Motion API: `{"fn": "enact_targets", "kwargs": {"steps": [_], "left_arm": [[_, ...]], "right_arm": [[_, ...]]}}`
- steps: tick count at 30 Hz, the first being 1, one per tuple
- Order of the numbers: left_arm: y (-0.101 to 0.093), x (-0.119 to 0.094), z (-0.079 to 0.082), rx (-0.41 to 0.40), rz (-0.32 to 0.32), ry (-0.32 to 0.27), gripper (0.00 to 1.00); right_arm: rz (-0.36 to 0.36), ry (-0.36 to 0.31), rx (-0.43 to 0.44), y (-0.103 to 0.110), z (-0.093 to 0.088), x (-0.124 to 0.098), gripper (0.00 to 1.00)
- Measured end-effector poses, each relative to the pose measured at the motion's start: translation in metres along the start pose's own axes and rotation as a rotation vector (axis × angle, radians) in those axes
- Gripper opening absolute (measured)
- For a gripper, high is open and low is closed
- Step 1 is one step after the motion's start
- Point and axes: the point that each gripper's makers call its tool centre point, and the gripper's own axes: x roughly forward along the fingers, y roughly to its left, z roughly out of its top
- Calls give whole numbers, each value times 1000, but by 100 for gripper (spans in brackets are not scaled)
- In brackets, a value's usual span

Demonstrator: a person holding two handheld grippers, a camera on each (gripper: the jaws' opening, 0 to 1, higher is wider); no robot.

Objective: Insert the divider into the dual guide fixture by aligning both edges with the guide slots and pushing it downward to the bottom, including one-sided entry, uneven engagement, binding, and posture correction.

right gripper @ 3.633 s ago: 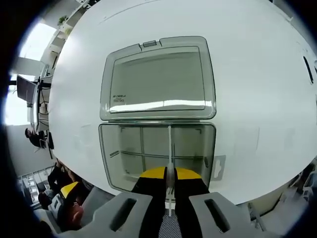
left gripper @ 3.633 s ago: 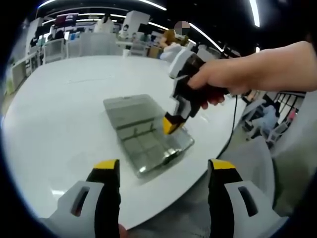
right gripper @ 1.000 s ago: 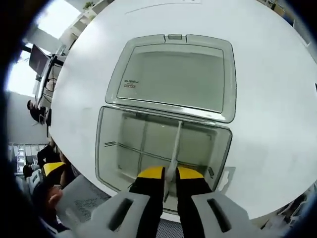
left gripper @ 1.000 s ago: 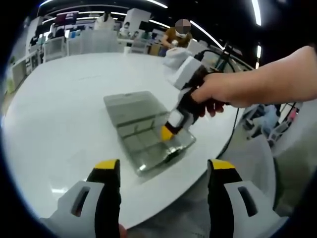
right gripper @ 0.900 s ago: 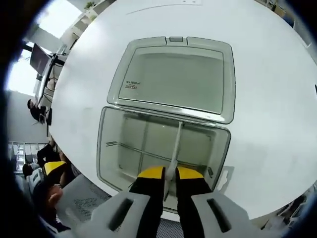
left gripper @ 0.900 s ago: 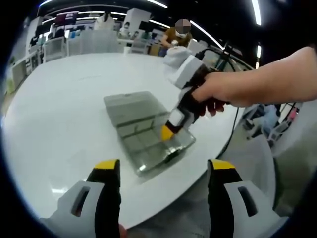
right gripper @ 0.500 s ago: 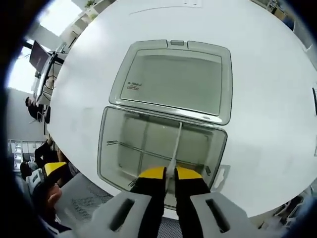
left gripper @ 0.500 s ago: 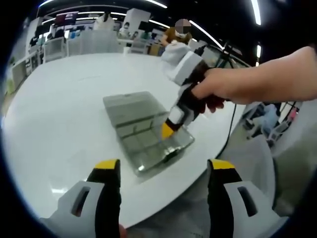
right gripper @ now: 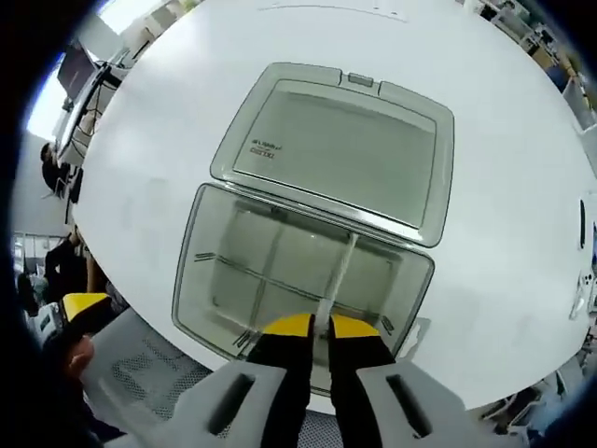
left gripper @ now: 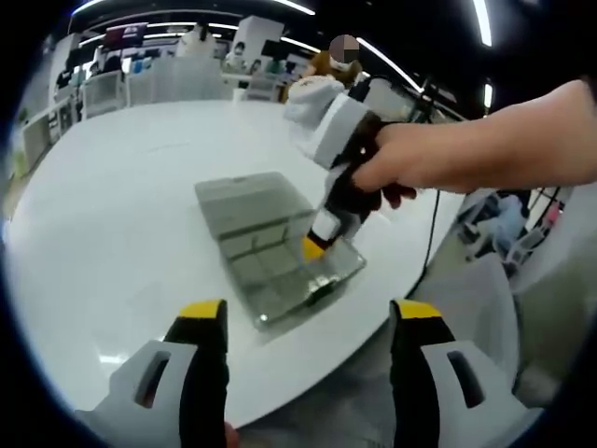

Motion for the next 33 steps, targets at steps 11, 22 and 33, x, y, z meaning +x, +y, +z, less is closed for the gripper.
{"fn": "enact_targets", "kwargs": {"steps": [11, 22, 33], "left_arm": [[8, -5, 0, -2, 16, 9, 68], [22, -14, 5, -1, 51, 11, 69], [34, -20, 6, 4, 82, 24, 69]], "right_arm": [[64, -89, -2, 0, 4, -16, 7], [179, -194, -20, 8, 4, -37, 13], [244, -342, -144, 13, -2, -57, 10]]}}
